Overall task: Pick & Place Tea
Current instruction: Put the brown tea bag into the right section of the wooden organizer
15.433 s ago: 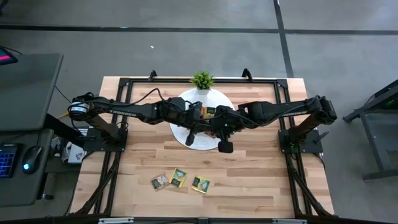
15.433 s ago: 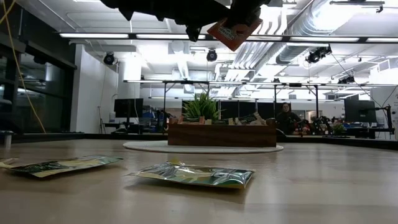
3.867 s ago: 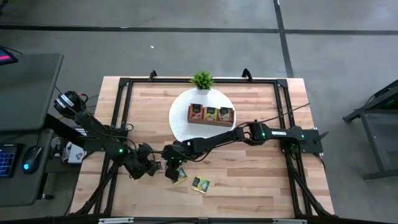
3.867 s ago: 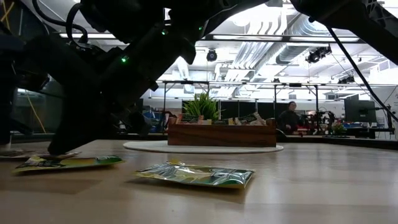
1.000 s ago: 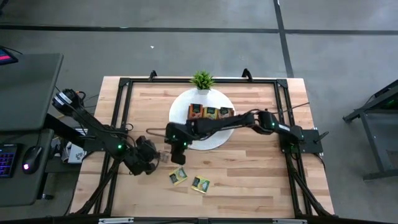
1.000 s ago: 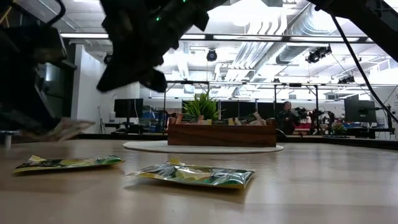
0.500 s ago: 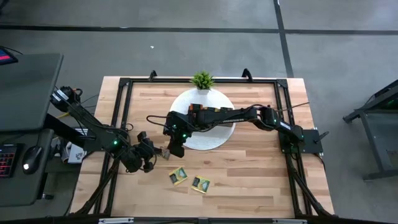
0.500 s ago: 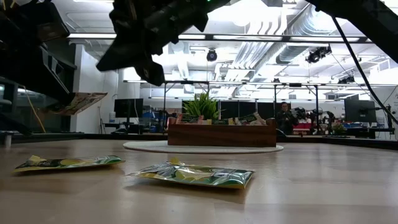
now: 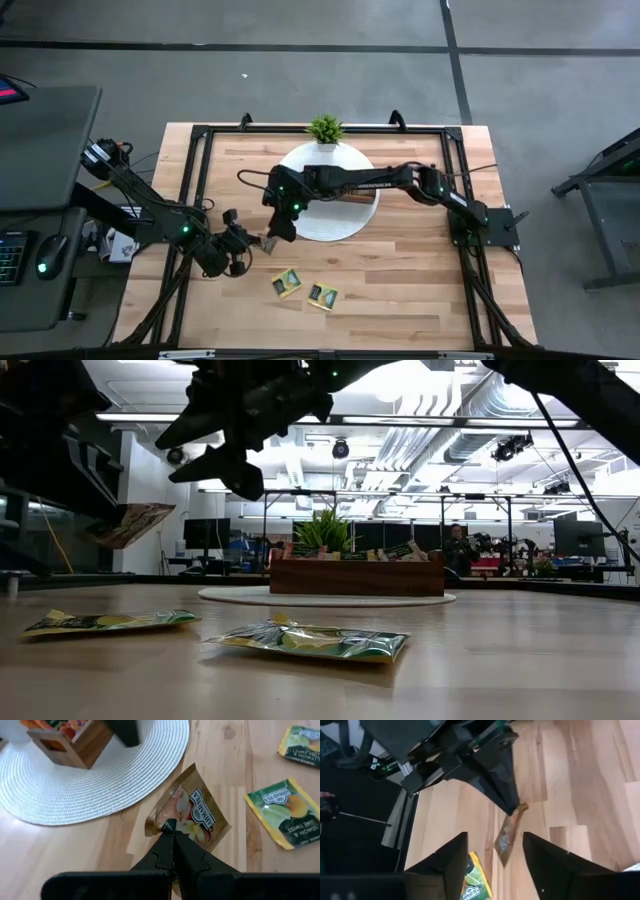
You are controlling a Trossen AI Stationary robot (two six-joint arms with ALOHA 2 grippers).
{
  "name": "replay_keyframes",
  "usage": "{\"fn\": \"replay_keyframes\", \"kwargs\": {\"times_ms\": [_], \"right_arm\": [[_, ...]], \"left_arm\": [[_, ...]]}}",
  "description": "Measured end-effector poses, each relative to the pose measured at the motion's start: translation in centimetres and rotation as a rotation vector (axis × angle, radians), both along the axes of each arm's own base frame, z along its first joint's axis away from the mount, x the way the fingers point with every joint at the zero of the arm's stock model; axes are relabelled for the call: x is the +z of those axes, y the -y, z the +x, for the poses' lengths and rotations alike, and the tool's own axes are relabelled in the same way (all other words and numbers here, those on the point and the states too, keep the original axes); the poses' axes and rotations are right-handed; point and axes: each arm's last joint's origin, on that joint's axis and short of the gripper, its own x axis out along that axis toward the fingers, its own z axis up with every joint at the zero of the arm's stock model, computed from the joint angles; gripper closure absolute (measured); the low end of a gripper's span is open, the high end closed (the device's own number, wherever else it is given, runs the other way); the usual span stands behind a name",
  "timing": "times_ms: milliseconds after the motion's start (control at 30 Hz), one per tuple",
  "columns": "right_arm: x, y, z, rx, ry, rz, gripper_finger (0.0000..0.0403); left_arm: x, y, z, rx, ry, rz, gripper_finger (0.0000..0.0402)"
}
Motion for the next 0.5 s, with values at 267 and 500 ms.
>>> {"fn": "replay_keyframes", "kwargs": {"times_ms": [267,500], "right_arm": [[-0.5,0.6,0.5,-0.031,-0.010,0.091,0.0199],[-1.9,0.6,0.9,-0.054,-0.044,0.121,0.0199]], "left_arm": [[0.1,0.0,0.1,-0.029,0.004,0.076,0.0401],[0.1,-0.1,0.1,-0.049,-0.001,0.121,0.0401]]}}
